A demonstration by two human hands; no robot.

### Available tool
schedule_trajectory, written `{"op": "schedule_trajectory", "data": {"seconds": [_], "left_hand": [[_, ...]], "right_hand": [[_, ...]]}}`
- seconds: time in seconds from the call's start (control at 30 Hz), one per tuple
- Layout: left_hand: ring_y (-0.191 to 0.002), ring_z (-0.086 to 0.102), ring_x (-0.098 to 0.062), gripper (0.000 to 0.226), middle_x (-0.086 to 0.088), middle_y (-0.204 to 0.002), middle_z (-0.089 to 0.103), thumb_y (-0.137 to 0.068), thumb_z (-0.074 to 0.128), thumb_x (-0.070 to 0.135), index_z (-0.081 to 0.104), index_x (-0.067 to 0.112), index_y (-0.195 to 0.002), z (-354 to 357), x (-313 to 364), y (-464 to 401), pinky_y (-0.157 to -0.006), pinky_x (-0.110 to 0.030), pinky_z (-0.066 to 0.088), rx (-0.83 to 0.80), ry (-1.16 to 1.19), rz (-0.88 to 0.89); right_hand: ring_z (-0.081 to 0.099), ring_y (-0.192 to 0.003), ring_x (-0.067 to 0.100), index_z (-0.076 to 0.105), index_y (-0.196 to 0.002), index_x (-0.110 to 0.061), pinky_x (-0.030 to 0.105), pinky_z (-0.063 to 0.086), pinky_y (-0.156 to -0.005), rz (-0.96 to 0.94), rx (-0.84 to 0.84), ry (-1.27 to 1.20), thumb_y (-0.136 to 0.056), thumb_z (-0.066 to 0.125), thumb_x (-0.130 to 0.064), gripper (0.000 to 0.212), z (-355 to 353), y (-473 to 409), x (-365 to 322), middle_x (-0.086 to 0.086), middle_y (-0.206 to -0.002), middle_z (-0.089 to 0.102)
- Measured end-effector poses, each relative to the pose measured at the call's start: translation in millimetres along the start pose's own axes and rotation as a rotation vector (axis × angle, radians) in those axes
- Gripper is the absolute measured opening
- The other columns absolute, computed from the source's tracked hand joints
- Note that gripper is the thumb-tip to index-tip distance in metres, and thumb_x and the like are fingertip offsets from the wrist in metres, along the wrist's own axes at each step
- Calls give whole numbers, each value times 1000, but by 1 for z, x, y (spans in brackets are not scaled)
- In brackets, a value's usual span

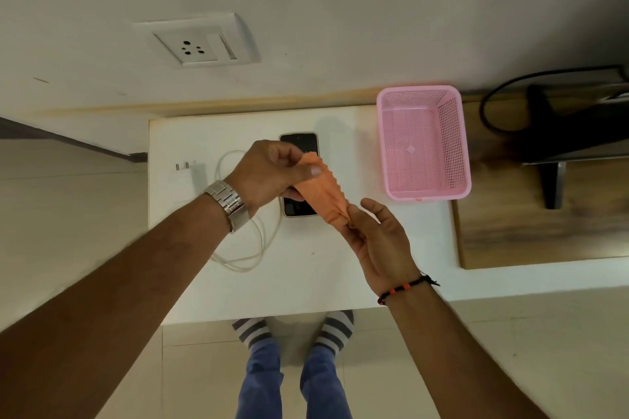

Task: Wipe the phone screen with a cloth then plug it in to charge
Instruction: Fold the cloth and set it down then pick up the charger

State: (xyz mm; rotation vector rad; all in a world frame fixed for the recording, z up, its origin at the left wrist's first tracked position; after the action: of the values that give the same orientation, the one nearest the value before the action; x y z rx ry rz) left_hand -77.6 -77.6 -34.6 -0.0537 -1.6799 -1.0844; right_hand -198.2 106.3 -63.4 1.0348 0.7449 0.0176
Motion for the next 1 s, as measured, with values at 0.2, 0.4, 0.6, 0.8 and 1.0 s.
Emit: {"op": "schedule_trajectory", "data": {"seconds": [0.2,0.4,0.6,0.8,1.0], "left_hand": [[-84,79,-22,12,-7,-90,82,-92,78,21,80,10,-97,32,2,-1,-68,-27,62,-241,-189,92],[-79,79,-18,13,-5,-84,81,-90,79,24,81,13,-96,49,13,-12,-65,-26,62,-382,-378,117],[-76,79,-18,9,-2,-88,82,-88,82,23,83,17,-94,33,24,-43,-67,-32,66,-299,-455,158],[-72,78,-19,8,-1,-83,81,-88,80,22,83,17,-94,35,17,-71,-65,-33,66,-248,-588,160],[-86,74,-13,26,9,-97,78,-86,82,30,80,20,-109,52,38,-100,-85,-33,61,-156,-817,239]], "right_hand": [[64,-120,25,57,-136,-21,48,48,-106,-65,-177,250,-90,65,-34,48,14,6,-3,8,-128,68],[71,-87,18,73,-102,-9,44,55,-89,-258,-213,553,-87,77,-29,25,25,1,-14,8,-89,76],[67,-80,23,72,-107,-5,41,61,-87,-39,-55,247,-88,73,-33,34,-14,-2,14,7,-85,71],[74,-91,22,73,-108,-11,34,60,-83,71,112,126,-94,68,-25,21,-24,-7,31,10,-105,78],[74,-77,16,73,-91,-17,27,62,-66,61,333,116,-87,75,-25,9,-18,-34,20,6,-97,77]]}}
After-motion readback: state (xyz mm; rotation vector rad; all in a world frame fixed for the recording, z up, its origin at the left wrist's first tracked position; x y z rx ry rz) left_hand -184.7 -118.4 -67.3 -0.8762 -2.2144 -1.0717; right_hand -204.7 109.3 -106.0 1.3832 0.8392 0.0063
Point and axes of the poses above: each hand's wrist, its own y-axis away from the middle knuckle, its own z-axis out of the palm, x = y × z, the point moved 7 cm from there along -y, towards the middle knuckle
